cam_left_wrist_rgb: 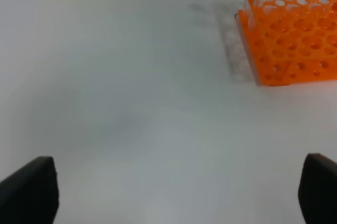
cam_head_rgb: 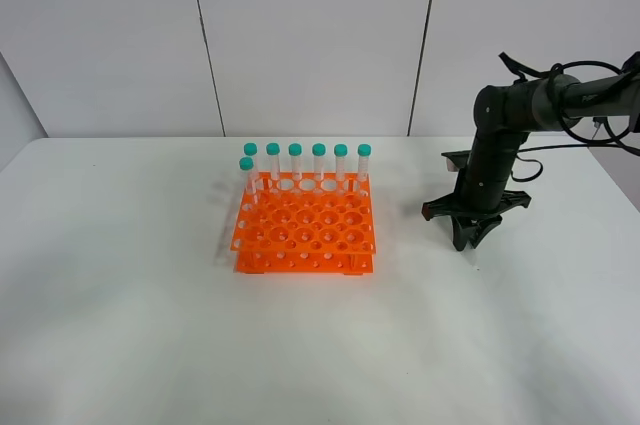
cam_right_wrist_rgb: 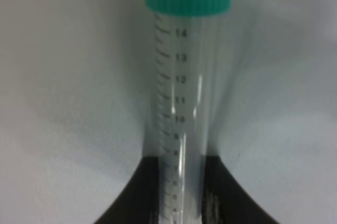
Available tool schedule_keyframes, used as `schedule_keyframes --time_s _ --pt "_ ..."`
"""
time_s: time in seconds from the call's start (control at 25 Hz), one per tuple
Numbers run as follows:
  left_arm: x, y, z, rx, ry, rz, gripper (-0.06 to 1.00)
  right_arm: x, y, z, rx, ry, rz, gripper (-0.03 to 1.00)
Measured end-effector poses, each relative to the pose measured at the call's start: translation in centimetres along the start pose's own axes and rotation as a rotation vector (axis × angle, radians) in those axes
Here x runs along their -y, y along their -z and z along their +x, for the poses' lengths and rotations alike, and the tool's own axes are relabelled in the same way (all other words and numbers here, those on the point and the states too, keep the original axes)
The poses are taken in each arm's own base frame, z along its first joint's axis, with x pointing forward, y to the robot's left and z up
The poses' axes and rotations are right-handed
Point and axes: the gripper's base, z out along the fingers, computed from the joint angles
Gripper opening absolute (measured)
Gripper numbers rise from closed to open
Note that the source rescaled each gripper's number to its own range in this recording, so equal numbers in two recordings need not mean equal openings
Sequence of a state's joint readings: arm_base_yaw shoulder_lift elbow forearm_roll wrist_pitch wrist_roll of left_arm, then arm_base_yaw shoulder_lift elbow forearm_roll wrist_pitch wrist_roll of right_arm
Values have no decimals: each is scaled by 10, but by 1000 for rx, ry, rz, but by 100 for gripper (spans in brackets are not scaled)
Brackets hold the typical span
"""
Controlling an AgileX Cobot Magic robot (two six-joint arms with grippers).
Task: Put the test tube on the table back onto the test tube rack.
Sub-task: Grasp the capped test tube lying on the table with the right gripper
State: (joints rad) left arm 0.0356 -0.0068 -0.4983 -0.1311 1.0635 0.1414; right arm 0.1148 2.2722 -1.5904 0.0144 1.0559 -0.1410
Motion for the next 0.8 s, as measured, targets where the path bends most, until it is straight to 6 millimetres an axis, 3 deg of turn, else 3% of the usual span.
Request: schedule_keyframes --time_s 0.52,0.64,0.8 --pt "0 0 0 0 0 0 100 2 2 -4 2 5 13 1" --pt "0 0 0 0 0 0 100 3 16 -10 -17 10 23 1" --pt "0 0 0 0 0 0 100 2 51 -25 75 -4 -2 1"
